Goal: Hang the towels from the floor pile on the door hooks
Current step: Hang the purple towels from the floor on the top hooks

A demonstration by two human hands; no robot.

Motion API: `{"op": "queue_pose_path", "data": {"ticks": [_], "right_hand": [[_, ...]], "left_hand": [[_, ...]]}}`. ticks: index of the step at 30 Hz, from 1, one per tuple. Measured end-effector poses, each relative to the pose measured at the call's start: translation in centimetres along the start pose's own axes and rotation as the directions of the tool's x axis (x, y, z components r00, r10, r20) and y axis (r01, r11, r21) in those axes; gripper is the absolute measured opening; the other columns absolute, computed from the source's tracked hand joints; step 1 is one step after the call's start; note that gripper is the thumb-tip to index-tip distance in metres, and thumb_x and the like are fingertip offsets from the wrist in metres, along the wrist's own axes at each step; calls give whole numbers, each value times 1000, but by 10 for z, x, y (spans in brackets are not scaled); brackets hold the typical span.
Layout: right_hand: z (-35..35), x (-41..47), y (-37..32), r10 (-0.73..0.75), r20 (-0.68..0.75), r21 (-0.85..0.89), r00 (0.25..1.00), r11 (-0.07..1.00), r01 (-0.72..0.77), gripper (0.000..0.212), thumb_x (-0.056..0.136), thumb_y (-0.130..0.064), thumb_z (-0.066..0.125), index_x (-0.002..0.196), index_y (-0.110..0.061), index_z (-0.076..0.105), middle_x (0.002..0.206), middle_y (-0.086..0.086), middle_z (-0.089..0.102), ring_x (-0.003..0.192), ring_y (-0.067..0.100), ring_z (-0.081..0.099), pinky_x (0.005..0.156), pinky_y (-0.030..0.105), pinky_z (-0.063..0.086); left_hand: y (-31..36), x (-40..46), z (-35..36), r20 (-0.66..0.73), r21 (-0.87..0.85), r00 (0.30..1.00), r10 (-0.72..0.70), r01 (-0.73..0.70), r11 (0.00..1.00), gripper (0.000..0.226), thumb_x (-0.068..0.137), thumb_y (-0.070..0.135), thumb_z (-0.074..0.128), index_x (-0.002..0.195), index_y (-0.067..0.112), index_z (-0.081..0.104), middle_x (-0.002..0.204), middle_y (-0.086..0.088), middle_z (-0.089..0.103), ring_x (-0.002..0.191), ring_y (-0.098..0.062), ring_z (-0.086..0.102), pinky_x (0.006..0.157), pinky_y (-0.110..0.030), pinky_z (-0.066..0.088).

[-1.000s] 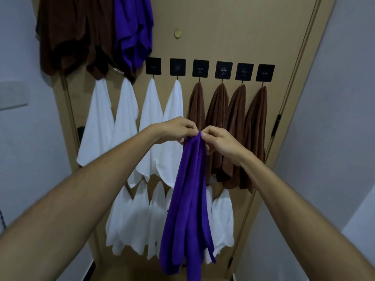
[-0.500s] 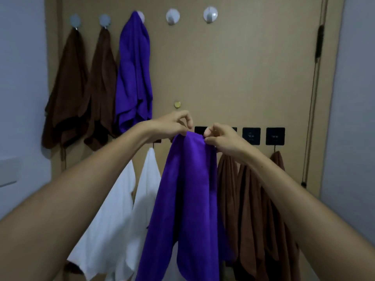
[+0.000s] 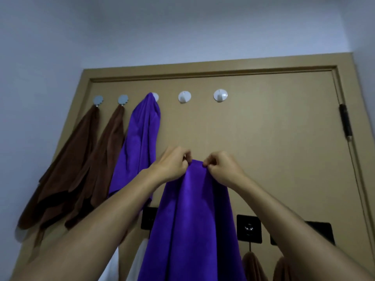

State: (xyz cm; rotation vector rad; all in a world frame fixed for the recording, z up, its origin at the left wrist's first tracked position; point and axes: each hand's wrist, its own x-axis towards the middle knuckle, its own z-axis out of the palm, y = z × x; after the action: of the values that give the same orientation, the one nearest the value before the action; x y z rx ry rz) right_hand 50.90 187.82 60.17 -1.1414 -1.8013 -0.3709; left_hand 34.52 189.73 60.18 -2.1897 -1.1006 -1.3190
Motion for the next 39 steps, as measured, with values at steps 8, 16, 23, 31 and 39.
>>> {"op": "queue_pose_path", "data": {"ticks": [8,16,23,31,39], "right_hand": [[10,79,-8,-228,-111,-299,967,936,186,28,86,7,39,106,2,58,118,12,50,106,29,51,91,34,44],[13,171,-24,-291,-135,-538,947,824,177,30,81,8,40,107,1,53,129,12,41,107,34,45,93,39,41],[17,229,-38,-315,-179,-715,932,692,97,34,88,1,41,122,1,48,139,14,37,126,29,32,100,38,34],[34,267,-21,-340,-275,-680,899,730,69,39,94,-19,44,133,-18,44,143,1,38,125,33,33,97,39,33],[50,246,-19,-296,-459,-238,838,949,205,30,87,-7,42,60,-2,55,64,12,57,64,24,44,58,32,27]], "left_hand": [[-33,77,-4,-265,134,956,124,-91,987,23,90,0,41,101,6,60,108,-11,60,103,-28,51,89,-41,44],[-70,160,-17,-365,329,902,231,-107,938,43,87,-6,39,127,6,47,128,-12,46,111,-31,43,98,-39,38],[-95,229,-25,-415,263,888,198,-91,960,44,88,-4,41,131,5,46,135,-12,42,119,-35,40,102,-42,37],[-114,253,-9,-466,136,875,133,-78,988,35,92,3,42,126,6,50,133,-8,37,116,-31,41,90,-40,42],[-108,231,-6,-508,-129,861,28,-108,986,30,92,13,35,93,1,63,108,-17,65,102,-34,55,81,-35,37]]}}
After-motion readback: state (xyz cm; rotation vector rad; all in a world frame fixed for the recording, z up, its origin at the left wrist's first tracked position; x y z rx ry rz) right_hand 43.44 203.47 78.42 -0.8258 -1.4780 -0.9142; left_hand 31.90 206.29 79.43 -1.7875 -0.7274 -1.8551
